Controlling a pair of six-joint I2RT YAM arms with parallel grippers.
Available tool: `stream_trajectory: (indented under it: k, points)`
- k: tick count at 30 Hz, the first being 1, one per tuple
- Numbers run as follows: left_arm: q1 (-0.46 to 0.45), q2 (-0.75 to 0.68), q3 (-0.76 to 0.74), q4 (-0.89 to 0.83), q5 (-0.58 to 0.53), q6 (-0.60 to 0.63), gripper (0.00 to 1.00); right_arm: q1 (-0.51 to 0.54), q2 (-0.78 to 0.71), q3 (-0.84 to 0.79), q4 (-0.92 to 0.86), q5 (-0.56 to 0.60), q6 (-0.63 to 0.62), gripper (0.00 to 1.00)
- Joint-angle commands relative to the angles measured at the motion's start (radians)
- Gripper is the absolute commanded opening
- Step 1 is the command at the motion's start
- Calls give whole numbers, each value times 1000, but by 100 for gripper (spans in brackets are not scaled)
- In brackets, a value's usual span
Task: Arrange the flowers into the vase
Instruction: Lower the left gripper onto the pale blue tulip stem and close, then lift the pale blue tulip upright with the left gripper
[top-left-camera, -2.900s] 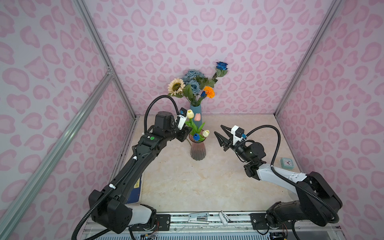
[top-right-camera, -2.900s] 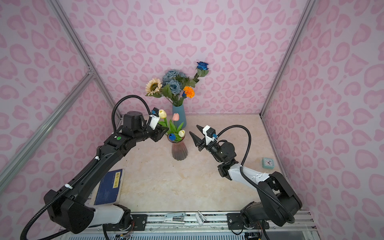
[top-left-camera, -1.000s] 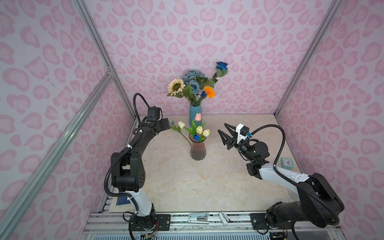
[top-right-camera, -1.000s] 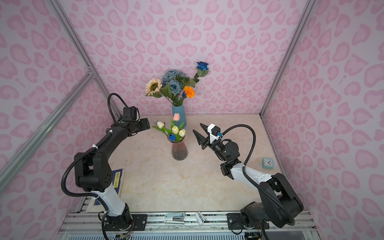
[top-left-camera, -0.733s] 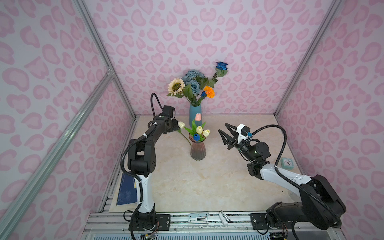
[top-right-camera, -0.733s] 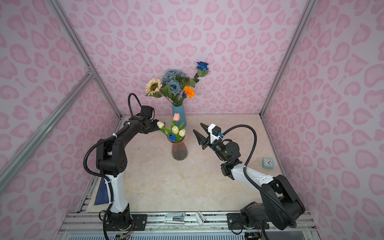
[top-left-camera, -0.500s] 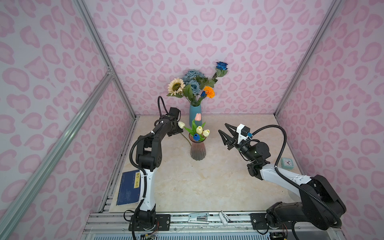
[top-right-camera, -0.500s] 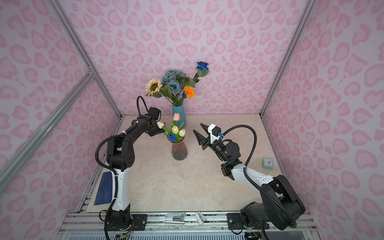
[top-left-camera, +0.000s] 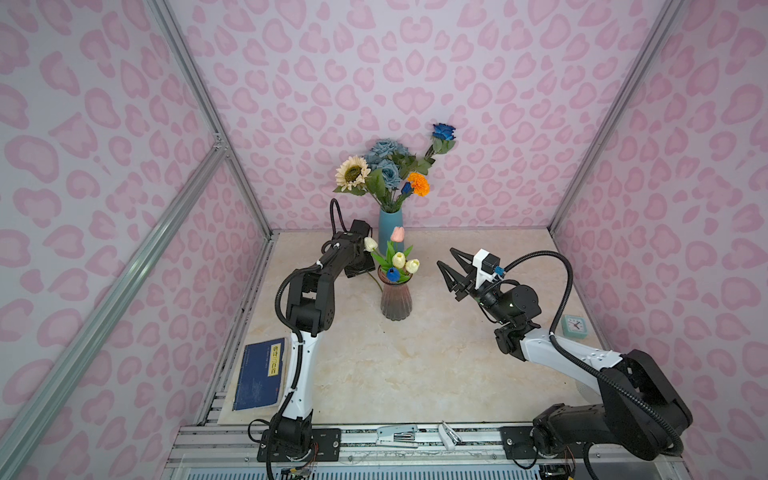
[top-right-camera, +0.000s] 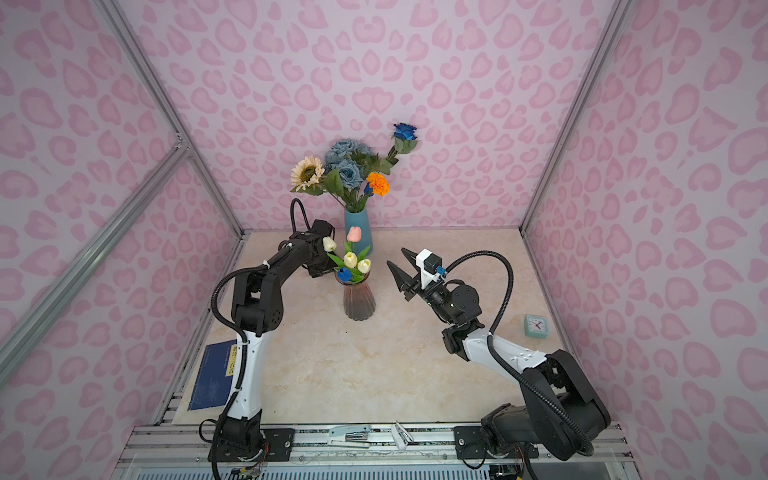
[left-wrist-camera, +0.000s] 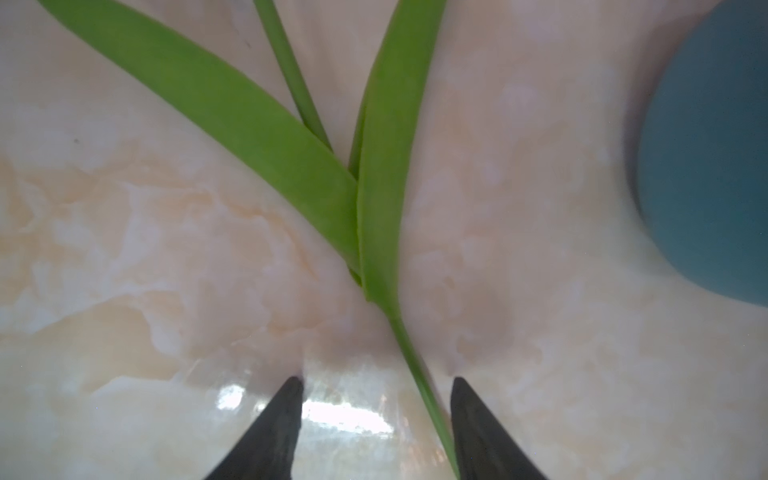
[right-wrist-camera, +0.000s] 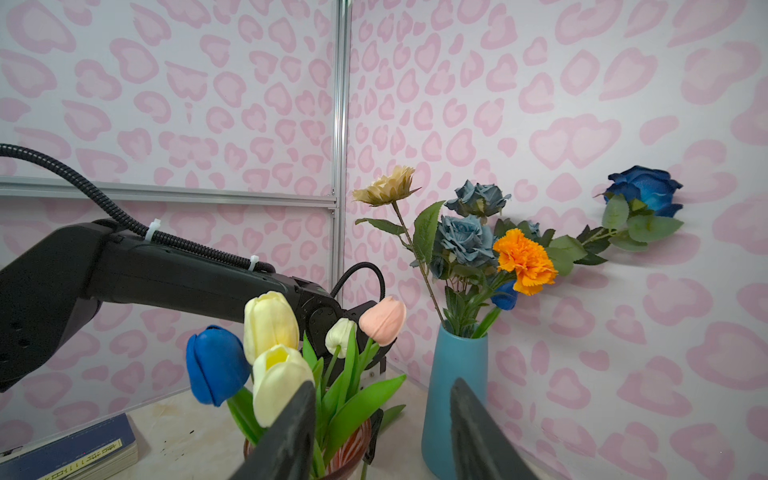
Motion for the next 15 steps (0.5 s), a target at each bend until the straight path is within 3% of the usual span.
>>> stream_trajectory:
  k: [1, 6, 9, 15]
  points:
    - [0, 22, 13, -52, -12, 9, 49, -2, 3, -9, 35, 3, -4, 52]
    - [0, 32, 9, -78, -7, 34, 11, -2, 4, -6, 43, 0, 2, 52]
    - [1, 10, -18, -92, -40, 58, 3, -4, -10, -5, 25, 2, -6, 52]
    - [26, -147, -196, -14, -96, 81, 3, -5, -27, -10, 6, 6, -17, 52]
